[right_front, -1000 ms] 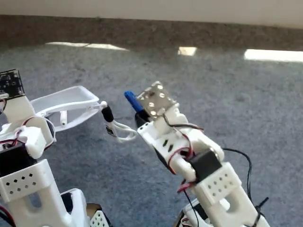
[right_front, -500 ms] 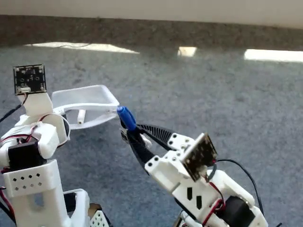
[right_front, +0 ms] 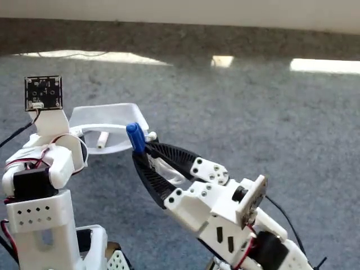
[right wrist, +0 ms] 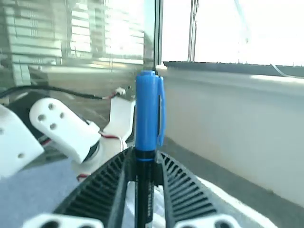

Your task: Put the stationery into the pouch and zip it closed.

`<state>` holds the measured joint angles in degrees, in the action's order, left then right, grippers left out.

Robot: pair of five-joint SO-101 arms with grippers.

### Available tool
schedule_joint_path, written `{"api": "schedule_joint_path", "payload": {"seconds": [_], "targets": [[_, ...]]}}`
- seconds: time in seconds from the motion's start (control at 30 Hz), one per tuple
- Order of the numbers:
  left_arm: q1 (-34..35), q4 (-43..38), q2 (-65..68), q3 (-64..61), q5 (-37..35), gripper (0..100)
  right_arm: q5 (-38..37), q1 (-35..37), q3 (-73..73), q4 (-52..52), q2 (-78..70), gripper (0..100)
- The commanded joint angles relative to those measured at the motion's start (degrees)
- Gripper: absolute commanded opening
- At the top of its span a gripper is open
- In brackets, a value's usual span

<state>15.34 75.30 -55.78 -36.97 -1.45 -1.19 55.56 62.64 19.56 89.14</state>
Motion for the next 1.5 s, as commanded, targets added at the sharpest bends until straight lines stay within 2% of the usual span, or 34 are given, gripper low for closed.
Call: {"api": "schedule_joint_path", "payload": {"seconds": [0.0, 0.13, 0.3, 0.57, 0.73, 0.9, 1.07, 1.23, 1.37, 1.47], "targets": [[-1.10, -0.88, -1.01, 3.65, -0.62, 1, 0.35, 0.48, 6.37, -20.53, 0.48, 0.5], [-1.01, -0.44, -1.01, 3.65, -0.62, 1, 0.35, 0.48, 13.85, -34.59, 0.40, 0.5], [-0.75, 0.00, -1.01, 3.65, -0.62, 1, 0.44, 0.22, 17.63, -44.70, -4.26, 0.5], [-0.75, 0.26, -1.01, 3.12, -0.53, 1, 0.44, 0.13, 17.45, -65.01, -22.46, 0.5], [-0.66, 0.26, -1.01, 2.86, -0.44, 1, 0.44, 0.04, 17.45, -73.45, -34.77, 0.5], [-0.66, 0.26, -1.01, 2.86, -0.35, 1, 0.44, -3.74, 16.40, -84.09, -45.76, 0.5], [-0.66, 0.26, -1.01, 2.86, -0.35, 1, 0.44, -5.58, 15.16, -90.15, -54.64, 0.5], [-0.66, 0.26, -1.01, 2.77, -0.35, 1, 0.62, -5.41, 15.16, -90.86, -60.44, 0.5], [-0.66, 0.26, -1.01, 2.77, -0.35, 1, 0.44, -5.49, 15.16, -91.56, -60.26, 0.5], [-0.66, 0.26, -1.01, 2.77, -0.35, 1, 0.44, -5.85, 15.60, -95.87, -57.19, 0.5]]}}
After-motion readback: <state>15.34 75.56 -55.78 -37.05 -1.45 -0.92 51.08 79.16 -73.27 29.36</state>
